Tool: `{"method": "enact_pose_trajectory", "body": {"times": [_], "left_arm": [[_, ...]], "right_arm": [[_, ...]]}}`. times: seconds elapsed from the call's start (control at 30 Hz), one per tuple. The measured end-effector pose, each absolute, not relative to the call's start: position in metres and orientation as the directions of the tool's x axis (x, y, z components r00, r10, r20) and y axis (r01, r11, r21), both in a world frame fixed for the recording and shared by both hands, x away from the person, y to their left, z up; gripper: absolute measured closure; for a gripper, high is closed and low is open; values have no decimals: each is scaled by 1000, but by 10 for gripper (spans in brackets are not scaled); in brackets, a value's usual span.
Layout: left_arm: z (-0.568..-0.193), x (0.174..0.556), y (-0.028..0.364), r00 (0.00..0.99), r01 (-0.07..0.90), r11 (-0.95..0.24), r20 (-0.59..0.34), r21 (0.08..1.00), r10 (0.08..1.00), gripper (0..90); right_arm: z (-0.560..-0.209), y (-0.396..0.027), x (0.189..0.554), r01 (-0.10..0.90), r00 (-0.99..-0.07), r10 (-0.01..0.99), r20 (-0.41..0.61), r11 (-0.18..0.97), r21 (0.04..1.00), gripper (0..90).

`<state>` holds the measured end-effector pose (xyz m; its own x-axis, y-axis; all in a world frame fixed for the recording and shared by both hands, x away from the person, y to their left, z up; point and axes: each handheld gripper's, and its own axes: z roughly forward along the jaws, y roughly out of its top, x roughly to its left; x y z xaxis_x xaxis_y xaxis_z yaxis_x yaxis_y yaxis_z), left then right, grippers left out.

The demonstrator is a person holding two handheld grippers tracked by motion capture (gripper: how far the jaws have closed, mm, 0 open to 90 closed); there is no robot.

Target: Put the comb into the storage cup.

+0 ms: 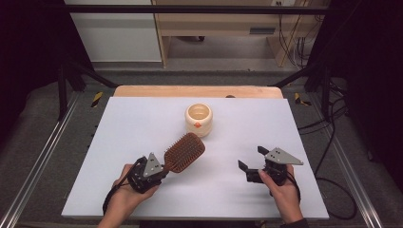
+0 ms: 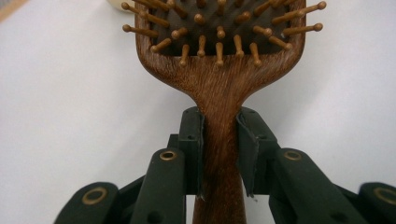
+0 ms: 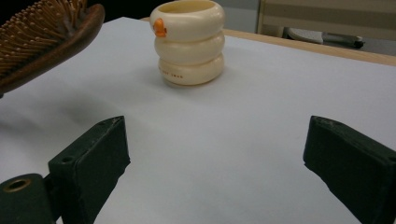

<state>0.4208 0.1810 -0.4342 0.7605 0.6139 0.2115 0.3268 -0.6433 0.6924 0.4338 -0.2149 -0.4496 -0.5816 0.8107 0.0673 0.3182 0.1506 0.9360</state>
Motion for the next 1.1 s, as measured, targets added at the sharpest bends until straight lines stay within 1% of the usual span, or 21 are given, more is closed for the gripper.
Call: {"method": "enact_pose_trajectory", "body": {"times": [0.1,0.2,0.4,0.53,0.8,0.83,1.1], "left_arm": [[-433,420,179,756,309,-631,219,712,617,728],[-428,418,177,750,282,-617,232,735,619,729],[-419,425,178,725,253,-558,226,790,650,729],[-414,431,183,707,238,-503,208,831,676,729],[-410,437,187,688,207,-459,205,864,696,729],[-409,438,186,684,193,-459,217,867,696,729],[-405,438,182,661,161,-420,218,893,718,729]], "right_arm": [[-448,-210,434,316,-592,801,83,136,939,66],[-441,-205,434,319,-595,793,128,87,944,59],[-416,-195,440,269,-595,787,166,0,963,67],[-405,-186,444,263,-595,779,199,-45,964,70],[-380,-167,451,231,-642,740,203,-65,971,62],[-378,-165,451,229,-646,735,205,-69,971,61],[-368,-150,453,217,-682,702,204,-72,973,54]]}}
